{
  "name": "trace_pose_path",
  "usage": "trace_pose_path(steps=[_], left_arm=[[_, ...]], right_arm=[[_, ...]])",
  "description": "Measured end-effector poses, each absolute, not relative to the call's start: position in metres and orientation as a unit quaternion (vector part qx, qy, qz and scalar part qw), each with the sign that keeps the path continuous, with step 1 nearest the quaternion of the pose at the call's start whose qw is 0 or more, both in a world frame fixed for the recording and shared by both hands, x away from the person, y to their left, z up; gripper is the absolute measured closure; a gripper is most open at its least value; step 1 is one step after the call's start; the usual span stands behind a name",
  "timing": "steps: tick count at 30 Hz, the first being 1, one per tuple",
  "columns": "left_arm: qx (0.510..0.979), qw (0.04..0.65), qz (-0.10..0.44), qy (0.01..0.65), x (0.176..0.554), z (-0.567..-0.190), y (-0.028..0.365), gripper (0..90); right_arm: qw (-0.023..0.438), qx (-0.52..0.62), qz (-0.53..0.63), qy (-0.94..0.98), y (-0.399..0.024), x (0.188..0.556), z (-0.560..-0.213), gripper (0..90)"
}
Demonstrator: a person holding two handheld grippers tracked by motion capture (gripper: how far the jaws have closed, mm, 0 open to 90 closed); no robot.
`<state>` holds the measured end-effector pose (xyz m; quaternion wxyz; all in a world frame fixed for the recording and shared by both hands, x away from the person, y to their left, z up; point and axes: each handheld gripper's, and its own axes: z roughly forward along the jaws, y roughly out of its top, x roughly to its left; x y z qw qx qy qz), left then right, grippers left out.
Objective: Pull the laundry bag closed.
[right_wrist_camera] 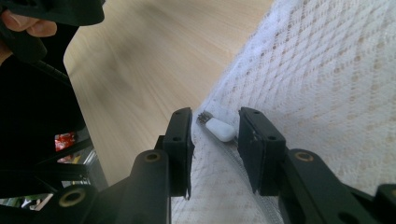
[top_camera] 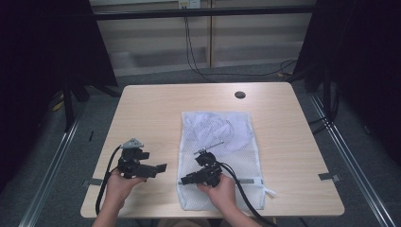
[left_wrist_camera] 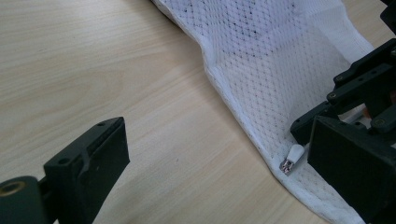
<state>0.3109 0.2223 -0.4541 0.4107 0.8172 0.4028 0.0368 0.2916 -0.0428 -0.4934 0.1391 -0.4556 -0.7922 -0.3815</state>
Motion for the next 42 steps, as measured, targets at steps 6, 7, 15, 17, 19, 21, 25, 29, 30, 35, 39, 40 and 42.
trace_pose_path(steps=[6, 7, 15, 17, 19, 21, 25, 29, 30, 35, 39, 40, 42], left_arm=[[0.818, 0.409, 0.038, 0.402, 0.311, -0.454, 0.222, 5.2], [0.819, 0.408, 0.038, 0.402, 0.311, -0.454, 0.222, 5.3], [0.817, 0.41, 0.036, 0.404, 0.311, -0.454, 0.222, 5.3], [0.817, 0.41, 0.036, 0.404, 0.311, -0.454, 0.222, 5.4], [0.817, 0.409, 0.036, 0.404, 0.311, -0.454, 0.223, 5.4], [0.817, 0.41, 0.037, 0.403, 0.311, -0.454, 0.223, 5.4], [0.817, 0.409, 0.036, 0.404, 0.311, -0.455, 0.223, 5.4], [0.818, 0.408, 0.037, 0.403, 0.311, -0.455, 0.222, 5.6], [0.817, 0.409, 0.035, 0.405, 0.311, -0.455, 0.222, 5.8], [0.814, 0.412, 0.033, 0.408, 0.311, -0.454, 0.223, 6.1], [0.816, 0.41, 0.034, 0.406, 0.311, -0.454, 0.223, 6.2], [0.816, 0.41, 0.035, 0.405, 0.311, -0.454, 0.223, 6.2], [0.815, 0.412, 0.035, 0.407, 0.311, -0.453, 0.223, 6.2]], right_arm=[[0.143, -0.455, -0.382, -0.792, -0.039, 0.29, -0.495, 66.5], [0.144, -0.453, -0.383, -0.792, -0.039, 0.29, -0.494, 67.7], [0.155, -0.45, -0.399, -0.784, -0.036, 0.289, -0.492, 73.3], [0.155, -0.449, -0.399, -0.784, -0.034, 0.289, -0.493, 73.4], [0.153, -0.453, -0.394, -0.785, -0.033, 0.29, -0.494, 73.7], [0.153, -0.456, -0.391, -0.785, -0.031, 0.29, -0.496, 74.9], [0.152, -0.457, -0.388, -0.786, -0.03, 0.29, -0.497, 78.0], [0.152, -0.459, -0.387, -0.785, -0.028, 0.291, -0.498, 79.1], [0.151, -0.459, -0.387, -0.786, -0.027, 0.291, -0.498, 79.6], [0.152, -0.462, -0.382, -0.786, -0.027, 0.293, -0.5, 79.7], [0.151, -0.467, -0.378, -0.784, -0.027, 0.294, -0.5, 77.9], [0.151, -0.47, -0.372, -0.786, -0.027, 0.294, -0.501, 78.5], [0.15, -0.47, -0.372, -0.786, -0.026, 0.294, -0.501, 79.4]])
